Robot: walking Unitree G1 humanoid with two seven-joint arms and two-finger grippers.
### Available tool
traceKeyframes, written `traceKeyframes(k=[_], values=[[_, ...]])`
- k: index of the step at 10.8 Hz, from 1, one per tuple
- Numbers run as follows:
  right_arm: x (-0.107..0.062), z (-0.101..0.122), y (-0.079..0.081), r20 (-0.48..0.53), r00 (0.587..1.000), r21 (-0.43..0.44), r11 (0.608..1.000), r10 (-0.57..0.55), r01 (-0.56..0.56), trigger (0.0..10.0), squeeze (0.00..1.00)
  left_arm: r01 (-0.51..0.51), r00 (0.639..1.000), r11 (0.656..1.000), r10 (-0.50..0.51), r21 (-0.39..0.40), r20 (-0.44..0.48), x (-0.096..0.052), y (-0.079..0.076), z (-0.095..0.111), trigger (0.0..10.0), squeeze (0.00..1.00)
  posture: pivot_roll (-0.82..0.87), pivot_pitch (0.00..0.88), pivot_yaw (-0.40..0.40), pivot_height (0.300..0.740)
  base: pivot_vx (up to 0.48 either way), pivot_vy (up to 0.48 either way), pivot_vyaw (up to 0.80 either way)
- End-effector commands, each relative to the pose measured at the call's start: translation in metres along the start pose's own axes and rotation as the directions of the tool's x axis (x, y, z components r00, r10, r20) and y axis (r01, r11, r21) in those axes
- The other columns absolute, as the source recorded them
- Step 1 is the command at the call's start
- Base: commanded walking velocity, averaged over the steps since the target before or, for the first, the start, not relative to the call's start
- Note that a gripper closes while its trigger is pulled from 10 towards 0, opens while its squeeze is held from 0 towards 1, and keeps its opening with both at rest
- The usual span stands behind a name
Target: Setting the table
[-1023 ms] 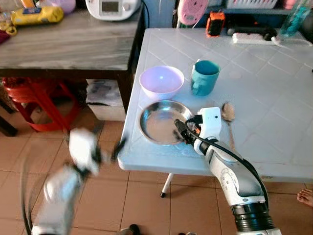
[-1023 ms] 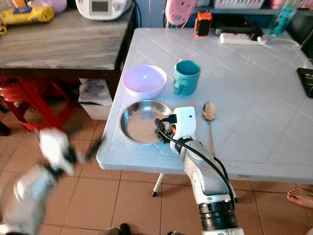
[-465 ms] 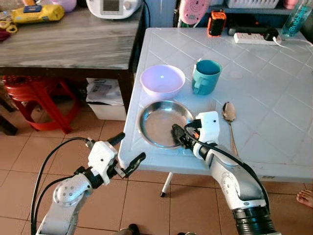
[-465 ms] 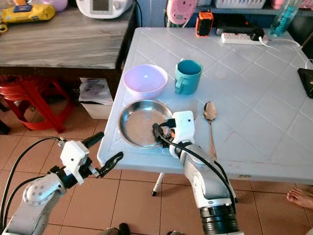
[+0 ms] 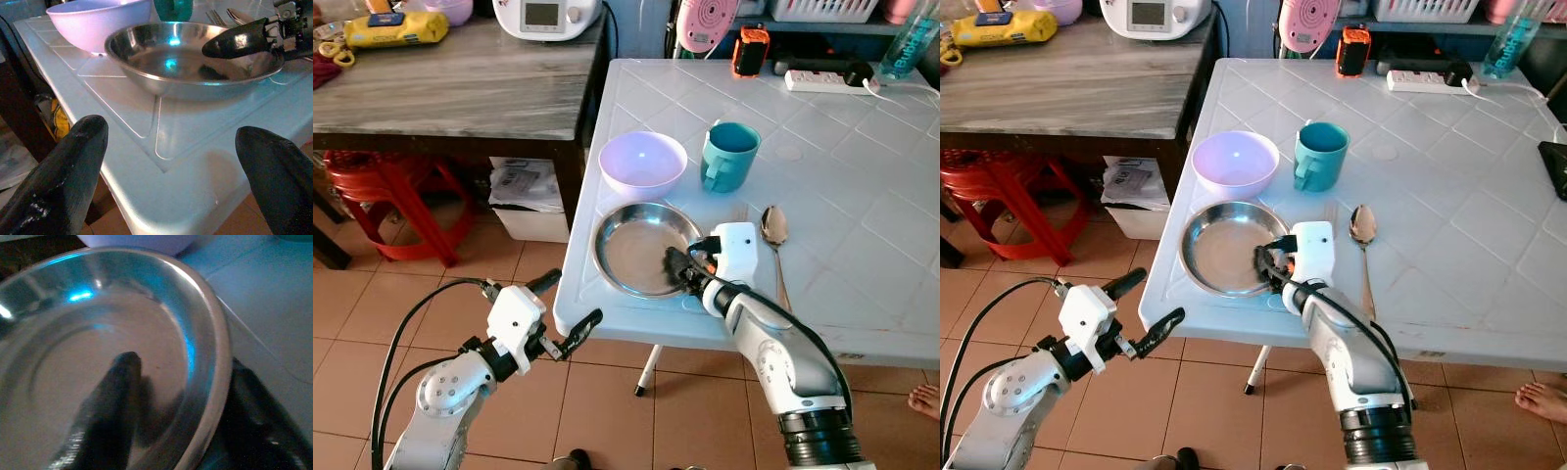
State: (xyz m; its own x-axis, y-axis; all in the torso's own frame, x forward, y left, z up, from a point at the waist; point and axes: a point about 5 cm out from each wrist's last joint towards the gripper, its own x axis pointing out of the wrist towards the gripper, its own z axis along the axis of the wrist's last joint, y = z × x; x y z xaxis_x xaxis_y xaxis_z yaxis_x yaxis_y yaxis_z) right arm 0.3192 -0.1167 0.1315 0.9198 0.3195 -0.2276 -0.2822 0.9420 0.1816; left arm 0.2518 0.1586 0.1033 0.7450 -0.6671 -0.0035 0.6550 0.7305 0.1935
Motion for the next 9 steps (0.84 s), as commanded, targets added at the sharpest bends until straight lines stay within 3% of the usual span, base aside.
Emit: traceKeyframes(k=[1, 5, 9], values=[[-0.003, -0.029, -0.011, -0.138, 0.988, 0.034, 0.997, -0.063, 0.068, 0.0, 0.00, 0.000, 1.000, 1.000, 0.000, 0.008, -0.012, -0.005, 0.002, -0.002, 10.0, 0.00, -0.01, 0.172, 0.024, 0.740, 0.000, 0.000, 0.00], [-0.005, -0.032, -0.014, -0.167, 0.982, 0.067, 0.993, -0.082, 0.094, 0.0, 0.00, 0.006, 1.000, 1.000, -0.006, 0.010, -0.013, -0.004, 0.003, -0.009, 10.0, 0.00, -0.02, 0.168, 0.030, 0.740, 0.000, 0.000, 0.00], [-0.005, -0.036, -0.014, -0.209, 0.974, 0.189, 0.973, -0.091, 0.131, 0.0, 0.00, 0.006, 1.000, 1.000, -0.006, 0.015, -0.005, -0.004, 0.005, -0.013, 10.0, 0.00, -0.02, 0.168, 0.032, 0.740, 0.000, 0.000, 0.00]])
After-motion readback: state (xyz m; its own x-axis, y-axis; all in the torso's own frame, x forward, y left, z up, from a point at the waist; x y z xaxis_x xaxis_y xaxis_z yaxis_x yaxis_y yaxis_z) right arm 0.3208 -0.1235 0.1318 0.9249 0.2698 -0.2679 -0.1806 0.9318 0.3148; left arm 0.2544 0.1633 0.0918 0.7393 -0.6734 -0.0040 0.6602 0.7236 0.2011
